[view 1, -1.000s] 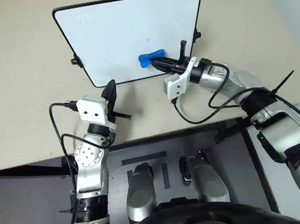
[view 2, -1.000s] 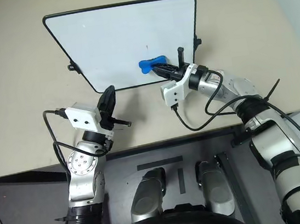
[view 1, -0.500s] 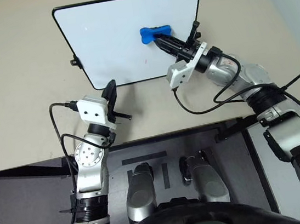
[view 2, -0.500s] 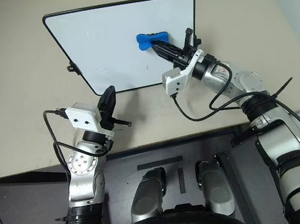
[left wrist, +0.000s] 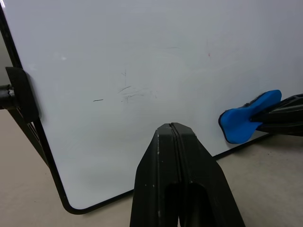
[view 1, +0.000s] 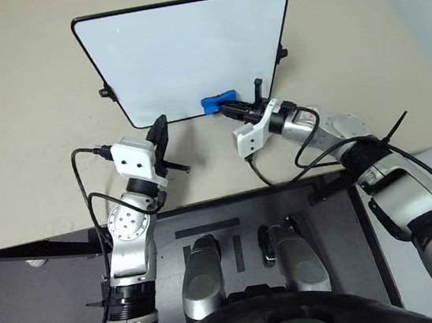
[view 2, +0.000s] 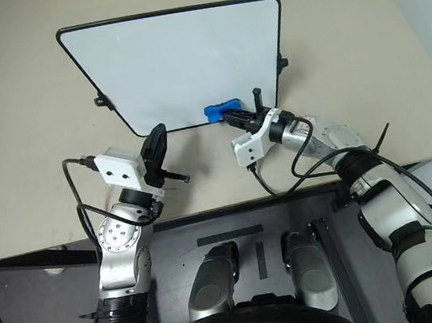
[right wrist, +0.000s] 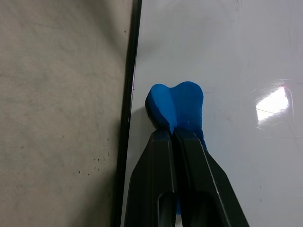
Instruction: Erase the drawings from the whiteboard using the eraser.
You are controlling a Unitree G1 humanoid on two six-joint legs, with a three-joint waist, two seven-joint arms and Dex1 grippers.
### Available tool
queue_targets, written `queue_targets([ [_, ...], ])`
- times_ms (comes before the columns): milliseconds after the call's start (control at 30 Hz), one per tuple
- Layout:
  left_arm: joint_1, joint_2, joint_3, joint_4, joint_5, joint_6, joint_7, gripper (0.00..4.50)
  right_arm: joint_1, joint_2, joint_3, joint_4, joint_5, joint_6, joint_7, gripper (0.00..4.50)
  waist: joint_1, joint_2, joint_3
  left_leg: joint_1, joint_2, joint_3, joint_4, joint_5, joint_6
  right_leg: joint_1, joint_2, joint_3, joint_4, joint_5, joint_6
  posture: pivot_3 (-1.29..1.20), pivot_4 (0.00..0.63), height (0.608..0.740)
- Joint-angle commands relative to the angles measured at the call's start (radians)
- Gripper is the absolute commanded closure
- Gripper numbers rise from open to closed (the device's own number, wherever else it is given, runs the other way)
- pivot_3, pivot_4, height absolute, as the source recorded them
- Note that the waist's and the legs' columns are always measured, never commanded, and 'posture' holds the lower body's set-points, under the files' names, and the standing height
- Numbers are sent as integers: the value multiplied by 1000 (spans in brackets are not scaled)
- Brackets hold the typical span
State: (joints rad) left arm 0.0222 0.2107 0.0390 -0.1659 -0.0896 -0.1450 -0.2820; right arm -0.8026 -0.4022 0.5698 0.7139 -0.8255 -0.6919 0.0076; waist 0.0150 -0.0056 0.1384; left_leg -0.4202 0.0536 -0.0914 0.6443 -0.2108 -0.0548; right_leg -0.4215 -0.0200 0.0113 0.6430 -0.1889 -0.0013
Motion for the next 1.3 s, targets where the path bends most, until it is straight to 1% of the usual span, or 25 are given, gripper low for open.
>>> queue_targets([
  [33, -8, -1, 2, -23, -4, -12, 2, 4500, -38, -7, -34, -4, -18, 60, -81, 4472, 0, 0, 0, 0, 0, 0, 0, 0, 0, 0, 0, 0, 0, 0, 0, 0, 150, 740],
  [267, -7, -1, 1, -24, -5, -13, 1, 4500, -34, -37, -108, -142, -8, 79, -195, 4472, 0, 1, 0, -2, 0, 0, 0, -1, -1, -2, 0, 0, 0, 2, -1, 0, 150, 740],
  [333, -5, -1, 2, -25, -5, -13, 1, 4500, -19, -51, -134, -192, 12, 88, -197, 4472, 0, 0, 0, -2, 0, 0, -1, -1, -1, -3, 0, 0, 0, 2, -1, 0, 150, 740],
  [433, 2, -1, 0, -29, -7, -12, -1, 4500, 28, -76, -155, -259, 57, 74, -148, 4472, 2, 0, 0, -3, 0, 0, -1, 0, 0, -3, 0, 0, 0, 2, 0, 0, 150, 740],
  [500, 3, -1, 0, -29, -8, -12, -2, 4500, 71, -96, -164, -304, 112, 58, -86, 4472, 6, 0, 0, -3, 0, 0, -1, 0, 0, -3, 0, 0, -1, 1, 1, 0, 150, 740],
  [567, 2, 0, 1, -27, -10, -12, -3, 4500, 124, -123, -169, -352, 218, 46, 33, 4472, 8, -1, 0, -4, 0, 1, 0, 1, 2, -3, 0, 0, -2, -1, 3, 0, 150, 740],
  [633, 0, 2, 3, -24, -13, -11, -7, 4500, 195, -160, -184, -422, 370, 75, 184, 4472, 11, -1, 0, -5, 0, 1, 0, -1, 2, -3, 0, 0, -4, -3, 4, 0, 150, 740],
  [733, -4, 6, 3, -16, -18, -11, -14, 4500, 277, -199, -203, -520, 538, 156, 368, 4472, 10, -1, 0, -8, -1, 3, 0, -4, 3, -4, 0, 1, -7, -4, 5, 0, 150, 740],
  [800, -10, 6, -4, -9, -21, -10, -23, 4500, 356, -256, -218, -616, 656, 248, 511, 4472, 10, -1, -1, -9, -1, 4, 0, -6, 4, -4, 0, 1, -9, -4, 6, 0, 150, 740],
  [900, -19, 5, -14, -3, -22, -7, -34, 4500, 436, -321, -251, -717, 773, 353, 645, 4472, 10, -2, -1, -10, -1, 7, 1, -8, 5, -4, 0, 1, -10, -5, 7, 0, 150, 740],
  [1000, -23, 13, -13, 0, -29, -6, -45, 4500, 480, -342, -265, -785, 844, 422, 732, 4472, 10, -2, -1, -10, -1, 9, 2, -8, 5, -4, 1, 2, -12, -4, 8, 0, 150, 740],
  [1100, -27, 20, -6, 3, -35, -5, -54, 4500, 502, -337, -267, -827, 877, 480, 791, 3718, 5, -2, -1, -7, 0, 12, 2, -7, 6, -3, 2, 6, -11, -4, 9, 0, 150, 740],
  [1133, -29, 21, -6, 2, -35, -4, -54, 4500, 503, -332, -267, -829, 874, 488, 797, 3404, 5, -2, -1, -5, 0, 13, 2, -7, 6, -1, 3, 8, -11, -4, 9, 0, 150, 740],
  [1233, -31, 29, -1, 1, -38, -2, -57, 4500, 495, -302, -275, -825, 853, 503, 789, 2276, 3, -2, -1, 1, -1, 14, 2, -6, 8, 3, 5, 15, -11, -2, 11, 0, 150, 740],
  [1267, -31, 34, 3, 2, -42, -3, -59, 4500, 493, -293, -277, -828, 850, 510, 788, 1977, 2, -2, -1, 2, -1, 14, 3, -6, 8, 4, 6, 16, -11, -2, 11, 0, 150, 740],
  [1300, -32, 36, 4, 1, -42, -2, -58, 4500, 496, -289, -284, -829, 847, 507, 786, 1562, 1, -2, -1, 2, -1, 14, 3, -5, 9, 4, 6, 16, -10, -2, 11, 0, 150, 740],
])
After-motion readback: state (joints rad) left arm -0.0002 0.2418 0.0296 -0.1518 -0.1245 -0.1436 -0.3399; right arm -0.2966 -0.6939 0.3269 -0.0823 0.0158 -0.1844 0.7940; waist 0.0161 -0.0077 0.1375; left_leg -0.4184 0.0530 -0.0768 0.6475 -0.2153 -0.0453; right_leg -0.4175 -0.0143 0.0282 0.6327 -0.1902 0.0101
